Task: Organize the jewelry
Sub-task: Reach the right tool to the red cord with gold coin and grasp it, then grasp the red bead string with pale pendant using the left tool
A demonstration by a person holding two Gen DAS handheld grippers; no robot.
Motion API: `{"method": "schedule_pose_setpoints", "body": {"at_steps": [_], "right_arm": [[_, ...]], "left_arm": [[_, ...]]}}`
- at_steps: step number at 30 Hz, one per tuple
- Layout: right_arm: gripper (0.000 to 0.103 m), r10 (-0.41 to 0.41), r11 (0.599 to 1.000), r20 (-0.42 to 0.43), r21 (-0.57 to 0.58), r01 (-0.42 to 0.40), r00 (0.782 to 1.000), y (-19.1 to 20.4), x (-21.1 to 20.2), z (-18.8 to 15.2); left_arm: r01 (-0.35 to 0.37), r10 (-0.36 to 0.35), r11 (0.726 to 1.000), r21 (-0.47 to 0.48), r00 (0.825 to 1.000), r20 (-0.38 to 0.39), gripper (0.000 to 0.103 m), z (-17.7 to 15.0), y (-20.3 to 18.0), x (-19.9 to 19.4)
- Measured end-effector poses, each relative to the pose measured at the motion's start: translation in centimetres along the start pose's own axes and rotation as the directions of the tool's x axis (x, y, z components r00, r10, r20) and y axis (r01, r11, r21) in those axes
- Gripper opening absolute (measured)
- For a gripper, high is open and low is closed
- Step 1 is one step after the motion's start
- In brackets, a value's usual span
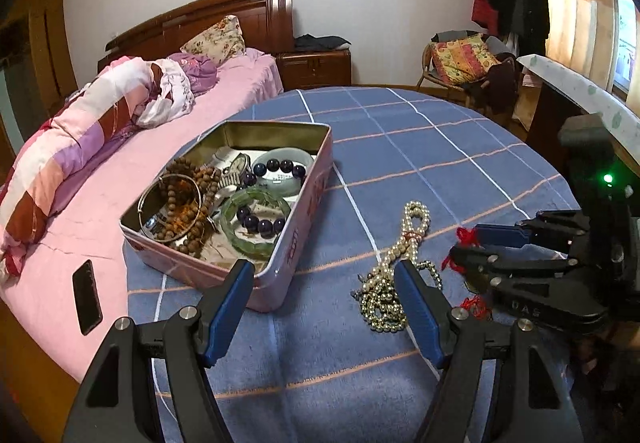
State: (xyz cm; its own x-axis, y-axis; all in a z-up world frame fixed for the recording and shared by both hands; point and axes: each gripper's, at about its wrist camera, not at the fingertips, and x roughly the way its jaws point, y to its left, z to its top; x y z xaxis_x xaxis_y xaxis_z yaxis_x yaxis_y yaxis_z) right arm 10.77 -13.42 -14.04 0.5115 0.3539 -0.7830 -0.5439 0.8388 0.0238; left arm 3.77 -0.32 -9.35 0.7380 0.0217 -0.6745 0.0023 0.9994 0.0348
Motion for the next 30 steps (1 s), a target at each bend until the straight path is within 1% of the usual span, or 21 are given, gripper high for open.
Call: {"method": "schedule_pose_setpoints", "body": {"at_steps": [1,2,4,7,11,14,17,20,23,26,27,28,30], "right_arm": [[0.022,0.002,1.0,0.001,-0.005,-0.002,1.0,0.1,-0.1,-0.1],[0.011,0.003,1.0,0.002,-0.005,-0.003,1.0,0.1,-0.3,-0.3],[0.01,0.007,1.0,0.013,0.01,-0.007,1.0,-0.3,-0.8,-0.8],[0.01,-0.019,1.0,0.034,0.019,0.018,0.999,-1.1,-2.0,-1.9],[0.01,-0.05,0.997,0.046,0.052,0.048,0.998,-2.6,-3.8,-3.4],[0.01,-0.06,0.995,0.047,0.077,0.056,0.997,-3.3,-4.5,-4.3],[0.01,-0.064,0.995,0.045,0.083,0.06,0.997,-3.2,-4.7,-5.0],[0.01,-0.078,0.995,0.051,0.065,0.074,0.996,-2.5,-4.9,-5.3],[0.01,-0.092,0.995,0.058,0.054,0.089,0.994,-2.2,-5.3,-5.4],[0.01,-0.101,0.994,0.061,0.053,0.098,0.993,-2.3,-5.4,-5.5],[0.01,-0.103,0.994,0.062,0.055,0.099,0.993,-2.3,-5.4,-5.6],[0.01,-0.105,0.993,0.061,0.055,0.101,0.993,-2.3,-5.4,-5.6],[0.01,-0.106,0.993,0.062,0.055,0.102,0.992,-2.3,-5.6,-5.8]], "left_arm": [[0.0,0.0,1.0,-0.003,1.0,-0.001,0.073,0.0,0.0,0.0],[0.001,-0.001,1.0,-0.007,1.0,-0.002,0.073,0.0,0.1,0.0],[0.004,-0.004,1.0,-0.012,1.0,-0.002,0.073,0.0,0.2,-0.1],[0.011,-0.011,1.0,-0.006,1.0,0.001,0.073,-0.1,-0.2,-0.4],[0.049,-0.048,0.999,0.013,0.999,-0.011,0.073,-0.4,-1.4,-0.4],[0.076,-0.075,0.996,0.052,0.997,-0.028,0.073,-0.9,-2.9,-0.3],[0.093,-0.088,0.991,0.099,0.995,-0.05,0.073,-1.3,-4.6,-0.1],[0.108,-0.102,0.986,0.13,0.993,-0.052,0.073,-1.4,-5.4,-0.2],[0.147,-0.139,0.977,0.155,0.988,-0.064,0.073,-1.4,-6.1,-0.2],[0.181,-0.165,0.967,0.177,0.981,-0.1,0.073,-1.8,-6.9,0.5],[0.189,-0.17,0.966,0.179,0.979,-0.114,0.072,-1.9,-7.1,0.7],[0.201,-0.178,0.963,0.179,0.975,-0.136,0.069,-2.0,-7.3,1.2],[0.221,-0.192,0.96,0.175,0.967,-0.166,0.048,-2.2,-7.5,1.7]]}}
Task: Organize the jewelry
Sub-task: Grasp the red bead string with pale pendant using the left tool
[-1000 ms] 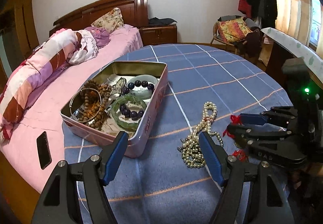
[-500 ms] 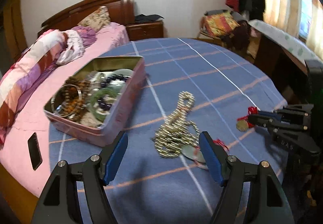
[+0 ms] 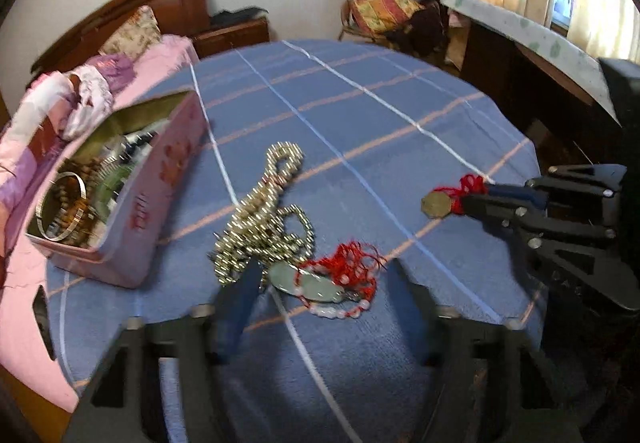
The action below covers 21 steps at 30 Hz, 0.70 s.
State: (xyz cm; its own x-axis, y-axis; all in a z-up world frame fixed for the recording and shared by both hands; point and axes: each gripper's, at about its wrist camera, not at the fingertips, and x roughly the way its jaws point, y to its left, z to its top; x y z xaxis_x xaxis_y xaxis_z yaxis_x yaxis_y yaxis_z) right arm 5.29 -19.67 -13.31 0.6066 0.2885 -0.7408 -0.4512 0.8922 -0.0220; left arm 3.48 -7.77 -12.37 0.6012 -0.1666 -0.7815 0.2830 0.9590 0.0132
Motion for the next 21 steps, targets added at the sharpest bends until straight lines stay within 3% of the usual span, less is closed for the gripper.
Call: {"method": "schedule_pose_setpoints", "body": {"at_steps": [2,4,5,12,21], "right_arm": [[0.01,0.0,1.0,0.003,0.004,0.0,1.0,0.0,-0.1,-0.1],[0.01,-0.001,1.0,0.004,0.007,0.001,1.0,0.0,-0.2,-0.2],[0.01,0.0,1.0,0.007,0.009,0.0,1.0,0.0,-0.2,-0.2],[0.01,0.012,1.0,0.042,0.013,-0.013,0.999,0.2,-0.8,0.1],[0.01,0.014,1.0,0.112,0.022,-0.017,0.994,0.4,-2.9,1.7]], "left_arm": [[0.011,-0.011,1.0,0.003,1.0,-0.006,0.043,0.0,-0.2,0.2],[0.025,-0.025,1.0,0.009,1.0,0.001,0.022,0.1,-0.3,-0.1],[0.031,-0.031,0.999,0.011,1.0,0.003,0.005,0.1,-0.4,-0.2],[0.052,-0.052,0.999,0.007,0.993,0.109,0.005,0.5,0.0,-3.1],[0.072,-0.06,0.996,-0.054,0.98,0.192,0.004,2.3,2.5,-5.9]]}}
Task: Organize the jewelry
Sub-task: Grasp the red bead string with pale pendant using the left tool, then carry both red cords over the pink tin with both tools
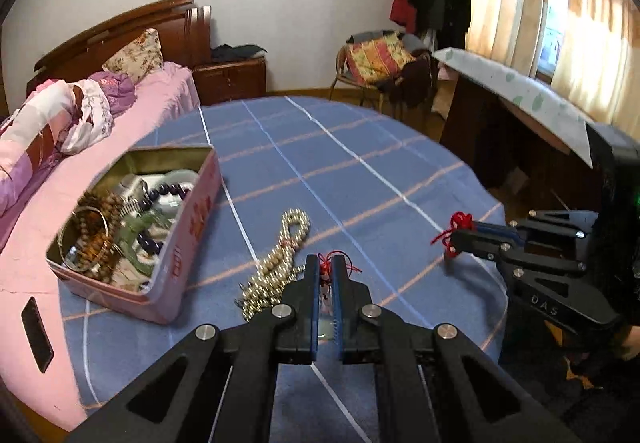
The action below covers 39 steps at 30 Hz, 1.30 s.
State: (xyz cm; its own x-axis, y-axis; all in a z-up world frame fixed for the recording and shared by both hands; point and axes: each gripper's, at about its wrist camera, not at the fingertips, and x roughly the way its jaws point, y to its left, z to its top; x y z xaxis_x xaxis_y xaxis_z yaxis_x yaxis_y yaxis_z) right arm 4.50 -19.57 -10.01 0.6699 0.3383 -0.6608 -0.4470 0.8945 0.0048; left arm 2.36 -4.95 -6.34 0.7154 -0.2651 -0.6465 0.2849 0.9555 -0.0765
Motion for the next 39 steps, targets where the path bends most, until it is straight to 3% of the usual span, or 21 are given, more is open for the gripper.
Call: {"method": "schedule_pose_setpoints", "body": {"at_steps": [15,24,31,39], "right_arm": [[0.01,0.047,0.999,0.101,0.01,-0.049,0.994,0.4,-2.1,3.6],[0.01,0.1,0.995,0.143,-0.033,-0.096,0.985,2.2,-2.1,6.4],[0.01,0.159,0.984,0.168,-0.104,-0.142,0.973,5.0,-1.5,9.2],[0.009,0.234,0.964,0.166,-0.172,-0.205,0.958,8.3,-0.1,12.1]], "left_arm": [[-0.035,0.038,0.999,-0.027,0.99,0.136,0.004,3.8,3.0,-4.9],[-0.151,0.158,0.987,-0.047,0.96,0.232,0.004,6.7,7.4,-8.1],[-0.214,0.229,0.973,-0.092,0.946,0.227,0.004,6.9,10.6,-7.9],[-0.211,0.238,0.965,-0.154,0.953,0.186,0.004,6.1,13.3,-6.6]]}}
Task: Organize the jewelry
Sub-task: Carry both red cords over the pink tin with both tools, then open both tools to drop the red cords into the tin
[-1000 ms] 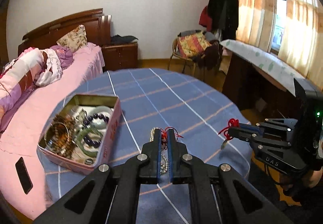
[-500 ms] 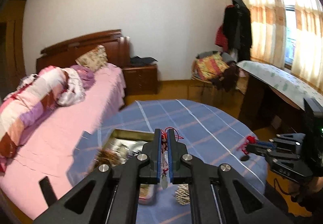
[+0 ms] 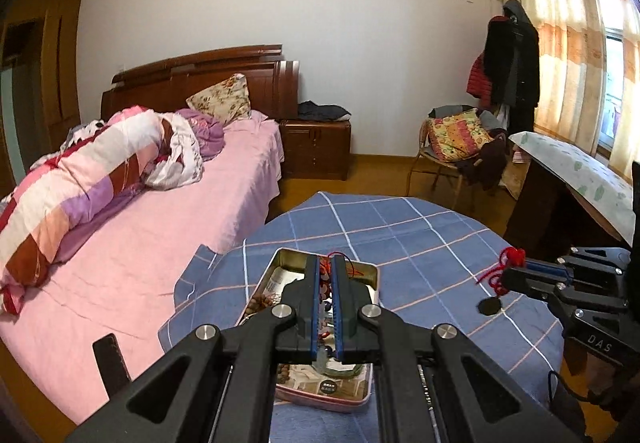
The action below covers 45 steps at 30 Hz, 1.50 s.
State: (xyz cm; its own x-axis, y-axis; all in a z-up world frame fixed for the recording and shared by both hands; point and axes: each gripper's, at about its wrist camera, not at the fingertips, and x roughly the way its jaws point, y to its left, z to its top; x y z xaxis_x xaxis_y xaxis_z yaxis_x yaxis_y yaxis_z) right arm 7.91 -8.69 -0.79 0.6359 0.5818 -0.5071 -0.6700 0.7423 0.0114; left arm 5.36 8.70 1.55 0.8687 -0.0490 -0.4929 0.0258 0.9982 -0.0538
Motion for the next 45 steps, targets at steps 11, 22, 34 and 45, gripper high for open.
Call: {"method": "schedule_pose_setpoints", "body": {"at_steps": [11,22,34,45], "right_arm": [[0.01,0.084,0.996,-0.051,-0.019,-0.085,0.995,2.7,4.4,1.2],[0.009,0.134,0.991,-0.095,0.011,-0.134,0.986,3.7,6.8,0.8],[0.01,0.158,0.987,-0.149,0.011,-0.158,0.976,5.0,8.6,-0.2],[0.011,0.179,0.983,-0.236,0.016,-0.181,0.955,5.9,11.1,-2.2]], "left_arm": [[0.0,-0.001,1.0,-0.027,0.999,-0.034,0.004,-0.9,1.2,1.4],[0.01,-0.015,0.998,-0.069,0.998,-0.068,0.004,-2.3,2.1,2.3],[0.013,-0.02,0.997,-0.072,0.994,-0.104,0.004,-2.8,2.1,3.1],[0.0,-0.015,0.996,-0.094,0.988,-0.155,0.005,-3.6,2.5,4.1]]}}
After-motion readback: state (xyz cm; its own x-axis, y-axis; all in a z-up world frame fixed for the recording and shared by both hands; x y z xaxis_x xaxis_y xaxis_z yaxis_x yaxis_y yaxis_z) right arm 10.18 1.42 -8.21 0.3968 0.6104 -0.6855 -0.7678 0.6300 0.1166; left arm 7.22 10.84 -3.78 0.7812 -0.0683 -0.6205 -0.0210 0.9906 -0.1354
